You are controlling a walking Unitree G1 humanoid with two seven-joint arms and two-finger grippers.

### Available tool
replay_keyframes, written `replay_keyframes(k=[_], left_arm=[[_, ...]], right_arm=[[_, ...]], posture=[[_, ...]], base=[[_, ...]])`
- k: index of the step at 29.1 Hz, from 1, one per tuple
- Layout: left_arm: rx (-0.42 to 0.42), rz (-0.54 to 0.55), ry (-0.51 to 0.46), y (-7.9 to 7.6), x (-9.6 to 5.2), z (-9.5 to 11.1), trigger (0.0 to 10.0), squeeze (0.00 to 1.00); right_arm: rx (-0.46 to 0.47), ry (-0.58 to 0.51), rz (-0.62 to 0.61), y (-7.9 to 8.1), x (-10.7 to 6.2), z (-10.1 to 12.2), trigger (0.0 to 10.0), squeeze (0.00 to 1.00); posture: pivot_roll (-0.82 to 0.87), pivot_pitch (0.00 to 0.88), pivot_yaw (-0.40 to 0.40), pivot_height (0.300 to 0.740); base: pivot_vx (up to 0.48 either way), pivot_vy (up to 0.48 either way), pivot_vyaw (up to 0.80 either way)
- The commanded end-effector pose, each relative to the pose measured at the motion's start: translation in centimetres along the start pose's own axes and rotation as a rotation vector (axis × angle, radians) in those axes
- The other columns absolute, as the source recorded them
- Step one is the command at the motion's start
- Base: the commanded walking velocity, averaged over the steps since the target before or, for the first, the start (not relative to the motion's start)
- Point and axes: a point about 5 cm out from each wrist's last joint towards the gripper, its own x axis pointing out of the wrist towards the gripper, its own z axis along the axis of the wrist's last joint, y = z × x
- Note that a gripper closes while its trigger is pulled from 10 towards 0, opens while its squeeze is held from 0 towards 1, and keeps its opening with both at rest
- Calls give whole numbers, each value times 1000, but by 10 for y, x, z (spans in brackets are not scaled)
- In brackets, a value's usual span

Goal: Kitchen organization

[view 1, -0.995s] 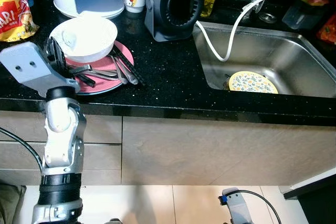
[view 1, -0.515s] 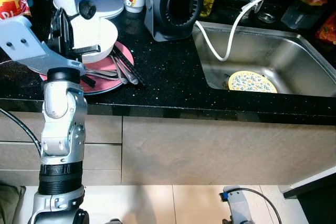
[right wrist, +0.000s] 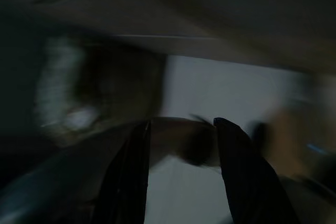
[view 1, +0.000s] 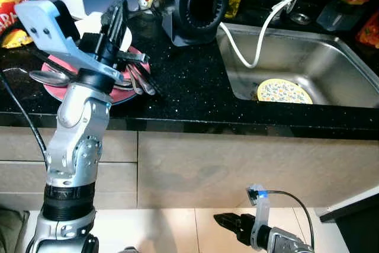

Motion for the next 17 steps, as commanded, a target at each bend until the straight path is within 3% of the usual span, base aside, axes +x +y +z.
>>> replay_keyframes(k=[1, 4, 9, 10, 14, 16, 17], left_arm=[[-15, -94, 31, -12, -2, -2, 10000, 0], [-32, -121, 48, -16, -4, -5, 10000, 0], [-120, -212, 107, -23, -12, -14, 10000, 0], [-120, -212, 107, -23, -12, -14, 10000, 0], [-222, -237, 108, -25, -16, -15, 10000, 0], [-222, -237, 108, -25, -16, -15, 10000, 0], [-286, -260, 106, -27, -19, -13, 10000, 0]], right_arm=[[25, -8, 124, 5, -4, 6, 10000, 0], [43, -37, 214, 11, -3, 13, 10000, 0], [-16, -94, 549, 42, 7, 39, 10000, 0], [-16, -94, 549, 42, 7, 39, 10000, 0], [-57, -152, 700, 67, 8, 56, 10000, 0], [-57, -152, 700, 67, 8, 56, 10000, 0], [-60, -270, 761, 75, 3, 77, 10000, 0]], posture=[[101, 104, -90, 740], [99, 102, -88, 740], [101, 98, -89, 740], [101, 98, -89, 740], [99, 96, -87, 740], [99, 96, -87, 740], [98, 95, -87, 740]], base=[[0, 0, 0], [0, 0, 0], [0, 0, 0], [0, 0, 0], [0, 0, 0], [0, 0, 0], [0, 0, 0]])
